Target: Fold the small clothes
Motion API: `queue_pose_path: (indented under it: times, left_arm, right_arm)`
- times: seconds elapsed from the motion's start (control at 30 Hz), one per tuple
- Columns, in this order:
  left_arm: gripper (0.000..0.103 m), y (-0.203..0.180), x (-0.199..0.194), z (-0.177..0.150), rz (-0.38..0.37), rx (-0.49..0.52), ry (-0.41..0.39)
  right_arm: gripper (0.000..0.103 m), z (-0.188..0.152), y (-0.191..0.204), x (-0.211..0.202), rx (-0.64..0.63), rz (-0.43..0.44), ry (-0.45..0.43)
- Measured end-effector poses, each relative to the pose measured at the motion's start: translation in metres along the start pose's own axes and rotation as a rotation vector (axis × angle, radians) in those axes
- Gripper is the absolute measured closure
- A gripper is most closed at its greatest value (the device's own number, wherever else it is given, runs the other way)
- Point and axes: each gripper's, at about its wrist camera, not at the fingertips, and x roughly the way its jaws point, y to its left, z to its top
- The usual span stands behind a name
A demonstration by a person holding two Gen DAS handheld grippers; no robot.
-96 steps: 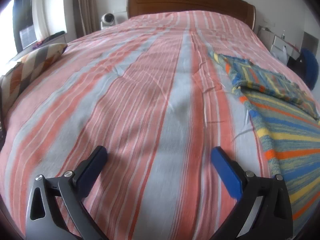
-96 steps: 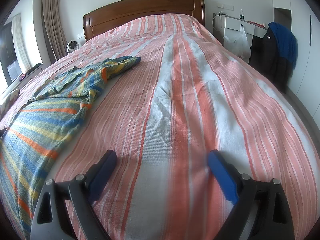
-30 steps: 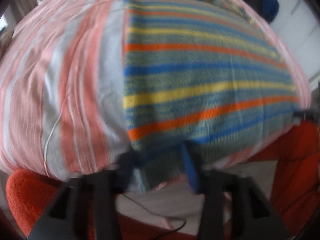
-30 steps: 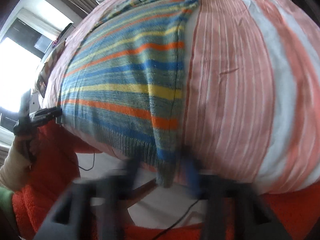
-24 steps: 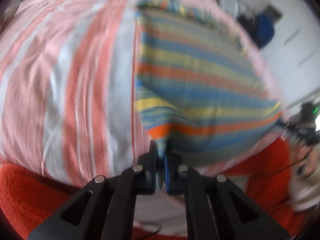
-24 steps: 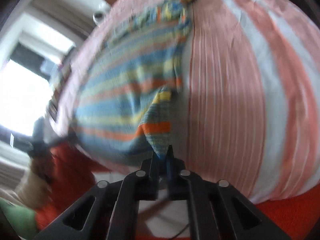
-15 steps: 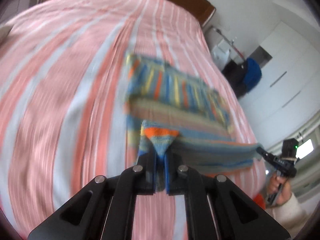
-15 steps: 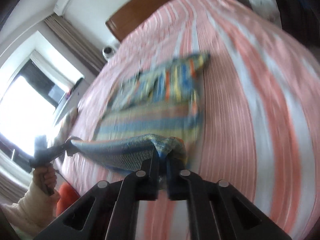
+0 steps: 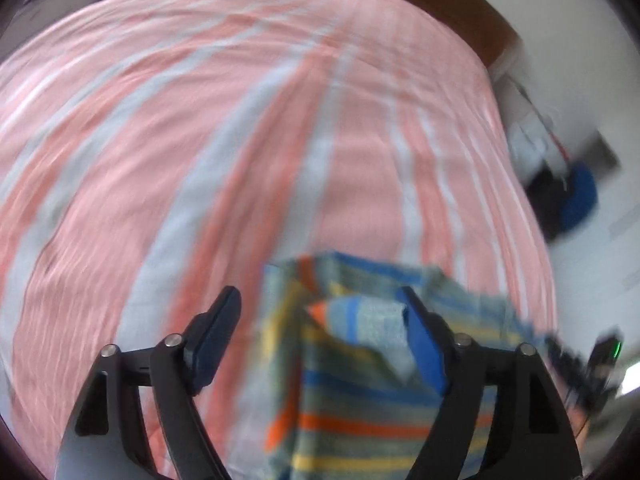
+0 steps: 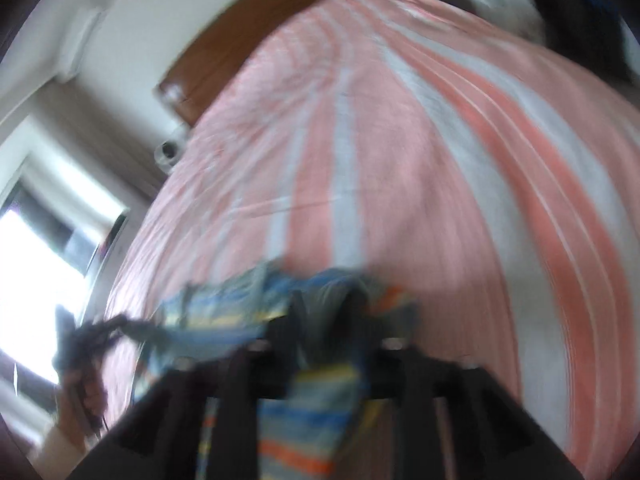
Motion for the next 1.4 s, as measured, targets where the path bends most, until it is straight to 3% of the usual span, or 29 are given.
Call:
queue_pose_path:
  times: [0.07,0.17,0.33,0.53,0.67,0.7,0.77,0.87,0.93,0.97,1.03,1.2,1.3,1.4]
  left_arm:
    - [0.024,0.019,-0.014,-0.001,-0.074,-0.054,-0.034]
    - [0.024,0.033,-0.038,-0.020,-0.068,-0.001,-0.025]
    - [0.021,0.041,-0.070,-0.081,-0.044,0.134,0.008]
    - [0.018,0.061,-0.092,-0.157,0.007,0.196,-0.061]
    - [0.017,0.065,-0.101,-0.192,0.018,0.245,-0.213]
    - [0.013,0.064,-0.100,-0.192,0.018,0.251,-0.211]
    - [0.008,0.064,-0.097,-0.192,-0.004,0.258,-0.194]
    - [0.008,0.070,-0.100,-0.191,-0.056,0.233,-0.208]
    - [0.008,0.072,-0.102,-0.192,-0.077,0.221,-0.212]
    - [0.007,0.072,-0.101,-0.192,-0.082,0.221,-0.213]
    - [0.006,0.072,-0.099,-0.192,-0.082,0.224,-0.212]
    - [0.006,0.072,-0.099,-0.191,-0.082,0.225,-0.211]
    - [0.006,0.071,-0.099,-0.192,-0.076,0.228,-0.212]
    - [0.006,0.070,-0.098,-0.192,-0.062,0.236,-0.211]
  right_arm:
    - [0.071,-0.002,-0.006,-0.014,0.021,-0.002,-0.042]
    - [0.070,-0.011,0.013,-0.040,-0.105,-0.031,-0.043]
    - [0.070,-0.033,0.079,-0.034,-0.275,0.078,0.182]
    - [0.067,-0.073,0.173,0.046,-0.296,0.258,0.477]
    - [0.065,-0.090,0.217,0.127,-0.254,0.230,0.621]
    - [0.065,-0.090,0.227,0.145,-0.259,0.216,0.630]
    - [0.065,-0.073,0.244,0.168,-0.280,0.174,0.511]
    - [0.063,-0.035,0.257,0.146,-0.279,0.130,0.172]
    - [0.049,-0.022,0.259,0.126,-0.261,0.164,0.076]
    - [0.043,-0.020,0.260,0.116,-0.261,0.182,0.070]
    - [0.043,-0.027,0.260,0.101,-0.301,0.202,0.112]
    - [0.043,-0.105,0.231,0.062,-0.372,0.290,0.322]
    - [0.043,-0.170,0.188,0.022,-0.473,0.164,0.368]
    - [0.043,-0.215,0.138,-0.032,-0.485,0.097,0.313]
